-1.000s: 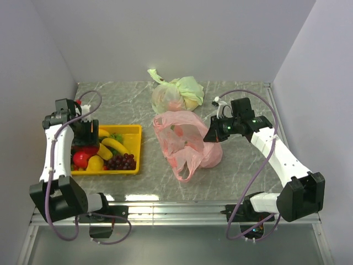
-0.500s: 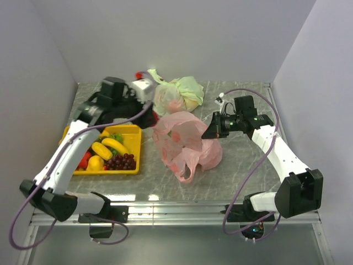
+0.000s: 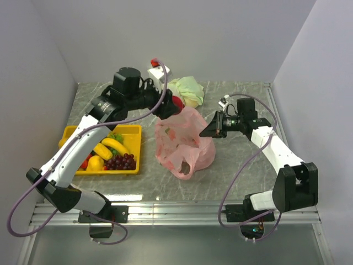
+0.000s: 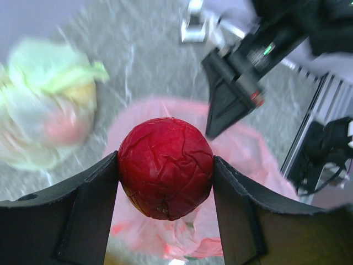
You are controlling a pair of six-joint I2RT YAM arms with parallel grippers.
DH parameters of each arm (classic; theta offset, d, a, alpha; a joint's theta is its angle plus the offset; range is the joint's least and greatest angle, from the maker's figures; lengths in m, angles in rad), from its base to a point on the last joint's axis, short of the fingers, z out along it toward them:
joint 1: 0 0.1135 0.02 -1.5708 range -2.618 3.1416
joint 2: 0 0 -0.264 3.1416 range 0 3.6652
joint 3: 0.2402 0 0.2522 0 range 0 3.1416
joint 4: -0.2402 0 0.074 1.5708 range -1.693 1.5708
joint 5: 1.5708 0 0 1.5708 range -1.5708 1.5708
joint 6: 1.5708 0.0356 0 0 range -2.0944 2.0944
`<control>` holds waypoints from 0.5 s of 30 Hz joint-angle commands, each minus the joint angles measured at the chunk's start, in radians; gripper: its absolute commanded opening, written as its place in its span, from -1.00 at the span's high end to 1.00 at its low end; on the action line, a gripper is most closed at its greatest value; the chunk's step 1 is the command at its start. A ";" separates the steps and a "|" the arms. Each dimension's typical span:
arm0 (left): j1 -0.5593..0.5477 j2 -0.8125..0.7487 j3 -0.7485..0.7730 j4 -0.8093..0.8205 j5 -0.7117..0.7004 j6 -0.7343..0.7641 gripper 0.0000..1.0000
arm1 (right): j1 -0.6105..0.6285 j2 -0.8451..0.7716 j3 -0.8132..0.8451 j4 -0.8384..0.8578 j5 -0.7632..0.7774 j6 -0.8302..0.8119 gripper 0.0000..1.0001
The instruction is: Place the fake fruits into the plastic bag and tie a complex knot
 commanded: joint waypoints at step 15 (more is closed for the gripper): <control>-0.177 -0.004 0.000 -0.061 0.117 0.136 0.78 | -0.086 0.086 -0.117 0.266 -0.107 0.346 1.00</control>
